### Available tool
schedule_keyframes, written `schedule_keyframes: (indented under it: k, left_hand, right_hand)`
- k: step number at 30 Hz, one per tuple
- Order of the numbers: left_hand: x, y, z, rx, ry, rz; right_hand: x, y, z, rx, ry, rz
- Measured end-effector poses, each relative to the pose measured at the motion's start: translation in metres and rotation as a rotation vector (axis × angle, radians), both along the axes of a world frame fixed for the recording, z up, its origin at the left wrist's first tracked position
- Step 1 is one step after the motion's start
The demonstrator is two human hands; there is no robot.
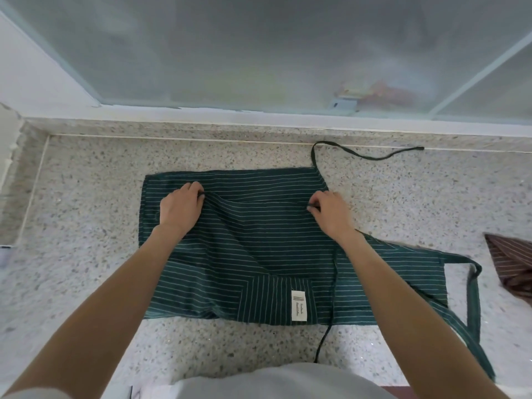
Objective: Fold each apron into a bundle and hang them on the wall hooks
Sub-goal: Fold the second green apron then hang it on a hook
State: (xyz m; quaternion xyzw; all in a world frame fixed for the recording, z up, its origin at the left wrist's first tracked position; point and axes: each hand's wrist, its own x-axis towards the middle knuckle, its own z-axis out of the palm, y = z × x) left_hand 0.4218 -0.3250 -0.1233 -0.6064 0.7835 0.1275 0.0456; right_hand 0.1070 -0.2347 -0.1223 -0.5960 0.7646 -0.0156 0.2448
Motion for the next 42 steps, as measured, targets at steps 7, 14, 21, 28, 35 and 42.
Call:
schedule_keyframes:
  k: [7, 14, 21, 28, 35, 42]
  left_hand:
    - [0.023, -0.016, 0.018, -0.227, 0.153, -0.028]
    - [0.032, -0.056, -0.005, -0.048, -0.008, -0.028]
    - [0.04, -0.066, -0.01, -0.042, -0.021, -0.017]
    - [0.03, -0.058, -0.009, -0.295, 0.088, -0.218]
    - [-0.076, 0.015, -0.003, 0.145, 0.174, -0.38]
    - [-0.114, 0.064, -0.03, 0.251, -0.001, -0.416]
  right_hand:
    - [-0.014, -0.047, 0.033, -0.156, 0.003, -0.172]
    - [-0.001, -0.076, 0.004, -0.037, 0.139, -0.138]
    - [-0.002, -0.081, -0.004, -0.068, 0.22, -0.205]
    - [-0.001, -0.077, -0.012, -0.164, 0.219, -0.174]
    - [0.019, 0.001, -0.019, -0.417, 0.035, -0.296]
    - [0.047, 0.114, -0.01, -0.261, 0.089, -0.459]
